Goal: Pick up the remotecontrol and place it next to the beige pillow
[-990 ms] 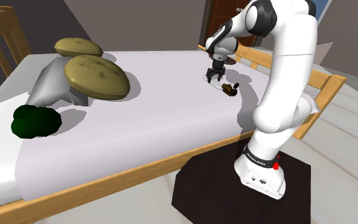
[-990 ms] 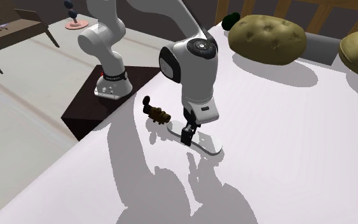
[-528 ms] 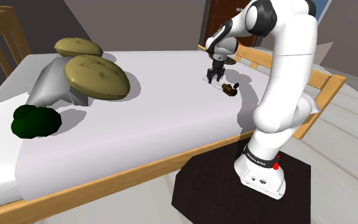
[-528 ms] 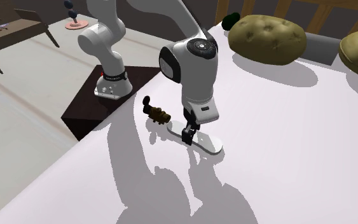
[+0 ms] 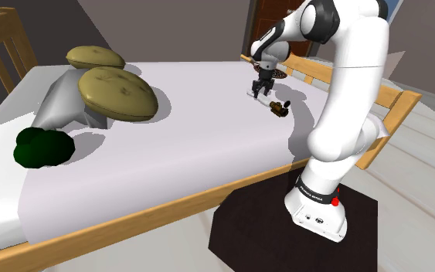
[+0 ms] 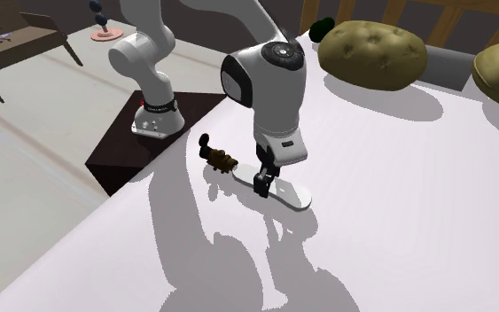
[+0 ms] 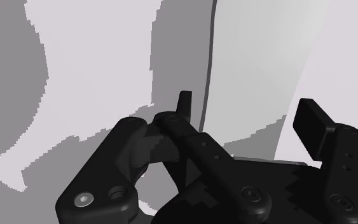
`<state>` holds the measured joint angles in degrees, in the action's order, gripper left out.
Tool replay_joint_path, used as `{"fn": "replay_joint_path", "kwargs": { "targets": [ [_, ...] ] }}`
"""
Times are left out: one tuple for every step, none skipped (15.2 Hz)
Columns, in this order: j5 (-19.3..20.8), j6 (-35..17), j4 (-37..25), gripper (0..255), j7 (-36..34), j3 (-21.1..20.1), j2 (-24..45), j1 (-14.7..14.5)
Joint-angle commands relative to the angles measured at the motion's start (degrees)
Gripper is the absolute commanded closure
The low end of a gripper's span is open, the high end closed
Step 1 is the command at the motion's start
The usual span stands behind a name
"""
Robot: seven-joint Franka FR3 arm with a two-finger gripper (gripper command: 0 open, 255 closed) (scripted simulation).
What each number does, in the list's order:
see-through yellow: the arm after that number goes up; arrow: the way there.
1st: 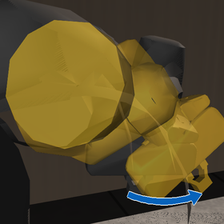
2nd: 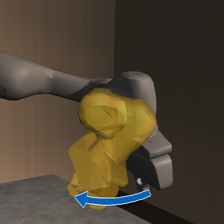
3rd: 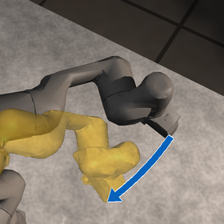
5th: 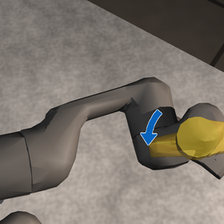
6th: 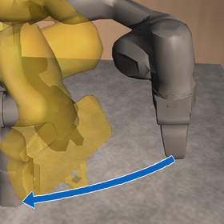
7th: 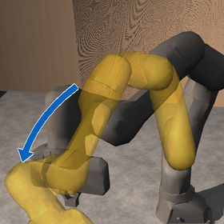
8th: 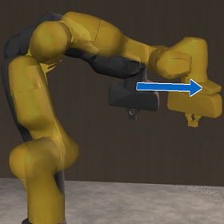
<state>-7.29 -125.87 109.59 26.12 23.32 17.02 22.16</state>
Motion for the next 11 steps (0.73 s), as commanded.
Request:
{"fn": "replay_joint_path", "kwargs": {
  "targets": [
    [0.48,1.36,-0.52,255,-0.28,0.19,-0.92,-0.14],
    [0.69,2.02,-0.85,255,-0.40,0.26,-1.29,-0.19],
    [0.88,2.69,-1.19,255,-0.52,0.33,-1.64,-0.25],
    [1.07,3.36,-1.55,255,-0.64,0.39,-1.99,-0.29],
    [1.25,4.04,-1.92,255,-0.76,0.45,-2.32,-0.34],
    [1.43,4.71,-2.30,255,-0.87,0.50,-2.65,-0.38],
    [1.60,5.39,-2.70,255,-0.97,0.56,-2.96,-0.42],
    [1.76,6.08,-3.11,255,-1.07,0.60,-3.26,-0.46],
    [1.92,6.76,-3.53,255,-1.17,0.65,-3.55,-0.50],
    [2.07,7.45,-3.97,255,-1.27,0.69,-3.83,-0.53],
    [2.22,8.15,-4.42,255,-1.35,0.73,-4.10,-0.56]
  ]
}}
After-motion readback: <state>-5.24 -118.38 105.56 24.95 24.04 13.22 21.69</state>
